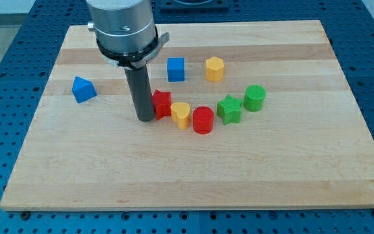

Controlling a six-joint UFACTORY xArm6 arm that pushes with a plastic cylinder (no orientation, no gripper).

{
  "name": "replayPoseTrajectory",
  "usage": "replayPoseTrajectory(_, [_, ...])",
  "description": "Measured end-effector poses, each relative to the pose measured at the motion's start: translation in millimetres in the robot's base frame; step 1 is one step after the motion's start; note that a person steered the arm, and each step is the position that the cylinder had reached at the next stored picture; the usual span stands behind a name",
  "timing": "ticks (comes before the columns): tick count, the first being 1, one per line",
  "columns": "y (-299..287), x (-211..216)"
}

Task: Place the triangle to the left side of the red star

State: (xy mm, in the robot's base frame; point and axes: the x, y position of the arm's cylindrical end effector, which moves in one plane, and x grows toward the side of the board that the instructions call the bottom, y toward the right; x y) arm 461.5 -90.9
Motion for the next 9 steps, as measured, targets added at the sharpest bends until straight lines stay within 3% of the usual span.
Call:
replayPoseTrajectory(1, [0.0, 0.0])
replayPoseTrajectory(3, [-63.5, -6.9])
replayPoseTrajectory(5, [-67.5, -100.0])
replayPoseTrajectory(6, [-67.6, -115.7])
replayPoseTrajectory(9, [-213.6, -117.6])
